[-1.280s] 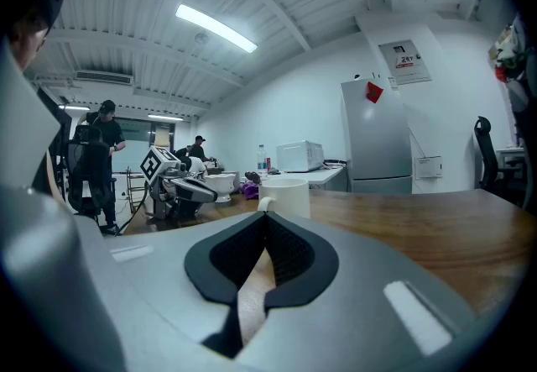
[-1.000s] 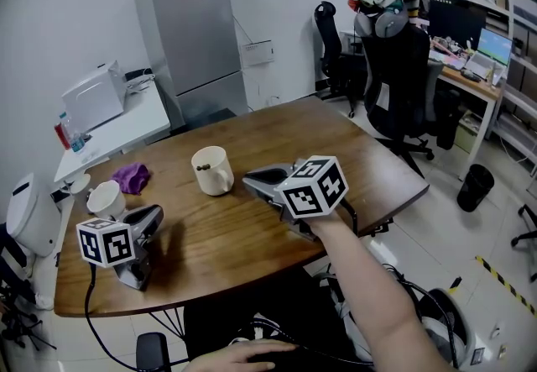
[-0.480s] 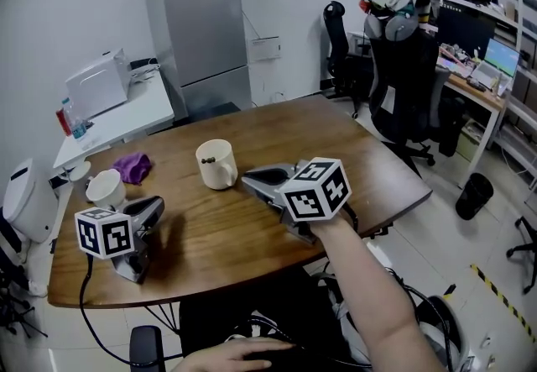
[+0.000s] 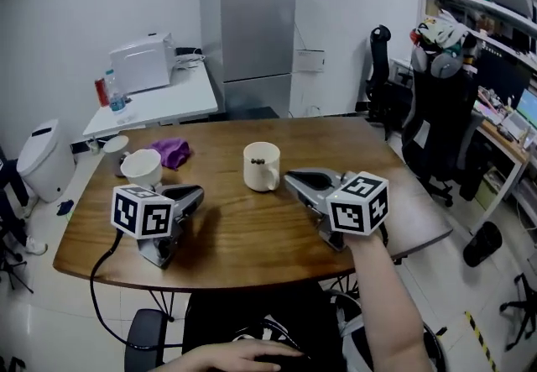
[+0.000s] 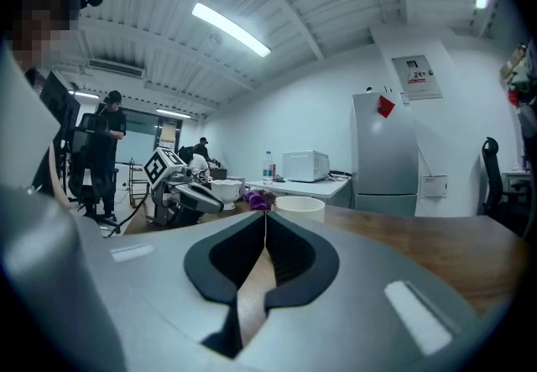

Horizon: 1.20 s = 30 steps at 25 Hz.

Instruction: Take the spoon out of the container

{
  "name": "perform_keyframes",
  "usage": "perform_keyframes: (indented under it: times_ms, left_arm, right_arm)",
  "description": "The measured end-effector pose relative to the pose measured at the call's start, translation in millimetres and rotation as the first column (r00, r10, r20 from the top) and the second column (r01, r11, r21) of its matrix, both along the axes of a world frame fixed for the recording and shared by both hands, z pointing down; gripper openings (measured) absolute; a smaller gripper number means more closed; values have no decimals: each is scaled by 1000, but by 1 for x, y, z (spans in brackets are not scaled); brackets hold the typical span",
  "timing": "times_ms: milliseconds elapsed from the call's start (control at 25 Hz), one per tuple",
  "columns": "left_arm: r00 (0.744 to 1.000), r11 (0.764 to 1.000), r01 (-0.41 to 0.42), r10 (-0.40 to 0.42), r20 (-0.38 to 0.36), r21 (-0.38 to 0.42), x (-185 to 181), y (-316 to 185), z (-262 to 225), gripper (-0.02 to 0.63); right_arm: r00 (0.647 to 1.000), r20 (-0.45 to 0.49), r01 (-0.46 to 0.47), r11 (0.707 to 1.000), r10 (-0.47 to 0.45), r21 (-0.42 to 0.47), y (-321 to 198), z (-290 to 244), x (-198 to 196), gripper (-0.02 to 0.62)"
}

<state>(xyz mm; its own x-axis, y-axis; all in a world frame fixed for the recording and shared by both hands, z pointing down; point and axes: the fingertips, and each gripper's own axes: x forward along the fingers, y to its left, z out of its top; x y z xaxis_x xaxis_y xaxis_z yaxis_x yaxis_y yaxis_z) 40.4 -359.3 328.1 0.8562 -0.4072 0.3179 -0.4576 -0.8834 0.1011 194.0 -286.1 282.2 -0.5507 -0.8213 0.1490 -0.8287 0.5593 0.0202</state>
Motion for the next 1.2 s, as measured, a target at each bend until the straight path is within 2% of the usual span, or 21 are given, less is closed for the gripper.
perform_keyframes:
  times_ms: [160, 320, 560, 760, 960, 1200]
  left_arm:
    - [1000, 1000, 2, -2, -1, -3, -2, -2, -2, 21]
    - [1000, 1000, 10, -10, -8, -7, -3, -1, -2, 21]
    - [1000, 1000, 6, -6, -7, -5, -1, -2, -2, 21]
    - [1000, 1000, 6, -6, -8, -5, -1, -3, -2, 21]
    - [1000, 1000, 4, -5, -11, -9, -2, -3, 0, 21]
    - [1000, 1000, 5, -5, -10, -10, -2, -2, 0, 21]
  right_arm:
    - [995, -104, 5, 1000, -3, 12, -10, -4, -12, 17]
    - [969, -246, 7, 999, 1, 33, -19, -6, -18, 21]
    - [906, -421, -2, 997, 36, 80, -31, -14, -16, 51]
    - [829, -558, 18, 996, 32, 83, -40, -9, -25, 75]
    - [765, -643, 27, 996, 35, 86, -46, -3, -35, 91]
    - [733, -678, 18, 994, 62, 110, -51, -2, -38, 77]
